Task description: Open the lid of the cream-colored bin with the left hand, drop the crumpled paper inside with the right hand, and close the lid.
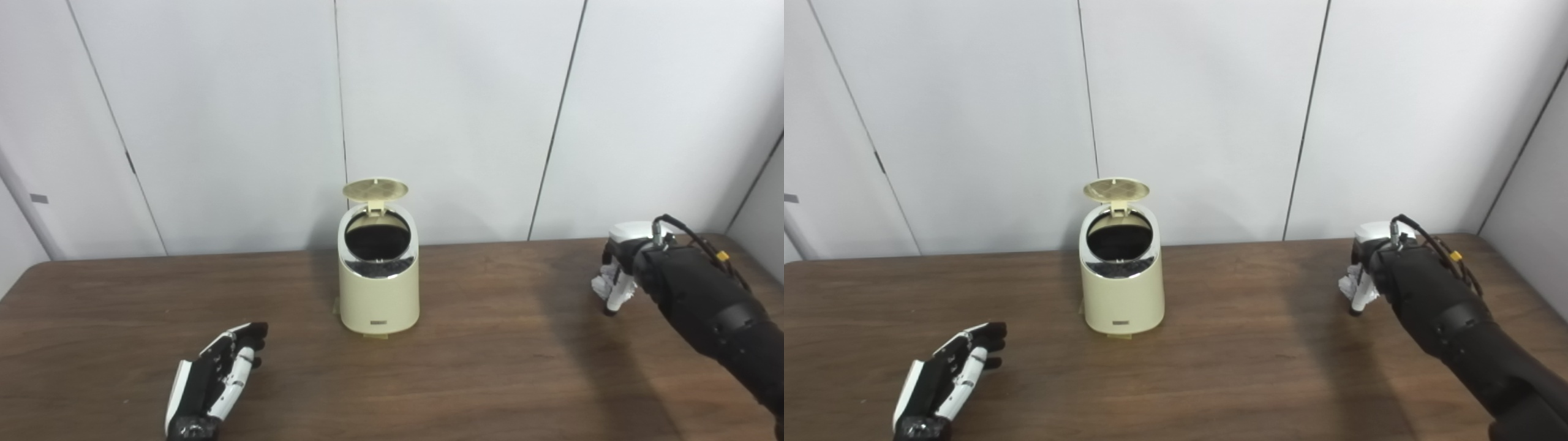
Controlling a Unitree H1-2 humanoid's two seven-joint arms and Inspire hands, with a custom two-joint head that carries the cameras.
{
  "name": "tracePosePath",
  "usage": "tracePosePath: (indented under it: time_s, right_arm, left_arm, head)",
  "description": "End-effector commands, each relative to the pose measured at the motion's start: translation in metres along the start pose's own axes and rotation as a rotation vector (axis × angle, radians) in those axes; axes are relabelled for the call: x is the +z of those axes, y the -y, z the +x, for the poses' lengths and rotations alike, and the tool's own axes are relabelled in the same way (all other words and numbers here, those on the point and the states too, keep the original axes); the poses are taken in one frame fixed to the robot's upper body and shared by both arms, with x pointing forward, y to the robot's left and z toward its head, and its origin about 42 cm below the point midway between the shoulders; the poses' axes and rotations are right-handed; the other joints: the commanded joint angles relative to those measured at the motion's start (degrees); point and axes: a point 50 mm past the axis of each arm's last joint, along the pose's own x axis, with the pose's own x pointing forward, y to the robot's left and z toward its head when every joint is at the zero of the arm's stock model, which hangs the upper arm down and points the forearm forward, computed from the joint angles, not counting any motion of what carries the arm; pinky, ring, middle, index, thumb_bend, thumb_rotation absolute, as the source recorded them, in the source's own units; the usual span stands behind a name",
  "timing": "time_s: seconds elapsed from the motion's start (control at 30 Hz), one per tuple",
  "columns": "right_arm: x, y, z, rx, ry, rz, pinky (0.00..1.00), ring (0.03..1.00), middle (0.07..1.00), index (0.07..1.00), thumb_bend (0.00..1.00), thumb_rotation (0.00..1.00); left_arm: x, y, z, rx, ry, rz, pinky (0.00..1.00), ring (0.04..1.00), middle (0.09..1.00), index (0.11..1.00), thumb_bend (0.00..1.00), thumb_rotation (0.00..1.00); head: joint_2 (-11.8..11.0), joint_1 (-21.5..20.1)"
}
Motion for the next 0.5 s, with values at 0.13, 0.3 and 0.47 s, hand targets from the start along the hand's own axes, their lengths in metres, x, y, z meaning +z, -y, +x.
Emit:
tracePosePath:
  time_s: [0.13, 0.3, 0.47]
  right_arm:
    - [-0.036, 0.017, -0.004, -0.081, -0.058, 0.006, 0.32, 0.476, 0.616, 0.772, 0.87, 0.18]
    - [-0.039, 0.015, -0.007, -0.092, -0.038, 0.014, 0.29, 0.418, 0.557, 0.763, 0.84, 0.16]
    - [-0.043, 0.013, -0.009, -0.115, 0.01, 0.035, 0.29, 0.403, 0.497, 0.728, 0.62, 0.02]
  left_arm:
    - [0.022, -0.003, 0.007, -0.008, 0.112, 0.001, 0.73, 0.779, 0.774, 0.751, 0.14, 0.58]
    - [0.023, -0.001, 0.006, -0.007, 0.109, 0.004, 0.73, 0.778, 0.772, 0.749, 0.15, 0.58]
    - [0.024, -0.001, 0.004, -0.007, 0.108, 0.003, 0.72, 0.776, 0.769, 0.747, 0.14, 0.57]
  head:
    - [0.1, 0.1]
    - [0.5, 0.1]
    - [0.8, 0.1]
